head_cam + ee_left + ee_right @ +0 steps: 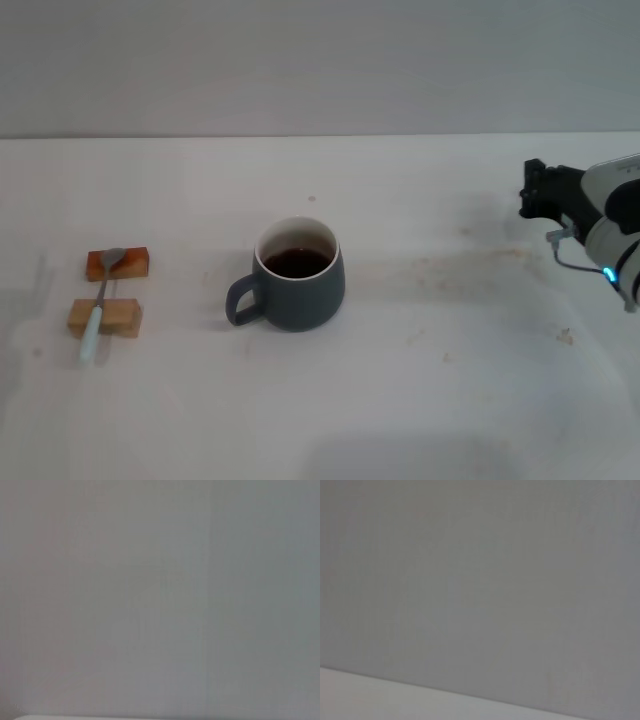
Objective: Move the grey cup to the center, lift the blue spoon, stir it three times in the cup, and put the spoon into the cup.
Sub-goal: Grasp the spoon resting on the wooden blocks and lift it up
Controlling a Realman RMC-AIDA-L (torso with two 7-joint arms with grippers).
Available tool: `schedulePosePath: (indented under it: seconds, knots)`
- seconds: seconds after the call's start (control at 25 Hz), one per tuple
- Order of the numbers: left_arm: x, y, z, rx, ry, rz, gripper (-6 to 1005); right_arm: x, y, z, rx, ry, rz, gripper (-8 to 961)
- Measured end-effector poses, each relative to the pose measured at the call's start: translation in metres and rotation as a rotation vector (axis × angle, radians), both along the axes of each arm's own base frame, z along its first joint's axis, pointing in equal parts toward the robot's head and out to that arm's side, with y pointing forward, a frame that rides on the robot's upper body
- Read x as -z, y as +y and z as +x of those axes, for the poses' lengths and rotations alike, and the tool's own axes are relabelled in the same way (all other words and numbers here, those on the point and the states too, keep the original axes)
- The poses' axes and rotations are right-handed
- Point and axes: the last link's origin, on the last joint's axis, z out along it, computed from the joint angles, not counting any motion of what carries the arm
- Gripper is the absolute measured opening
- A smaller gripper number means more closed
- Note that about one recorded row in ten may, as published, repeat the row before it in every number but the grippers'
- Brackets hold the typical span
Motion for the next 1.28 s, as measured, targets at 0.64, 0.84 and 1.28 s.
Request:
schedulePosePath:
  seconds: [0.64, 0.84, 1.28]
  knots:
    - [0.0, -0.01, 0.04, -0.149, -0.031, -0.223, 813, -0.038, 0.012, 0.016, 0.046, -0.083, 0.151, 16]
    - [0.004, -0.021, 0.05, -0.156, -0.018, -0.266, 813, -0.042, 0.017, 0.012, 0.033, -0.085, 0.158, 16]
    - [0.022, -0.032, 0.051, -0.167, -0.027, -0.324, 813, -0.046, 0.024, 0.005, 0.007, -0.09, 0.168, 16]
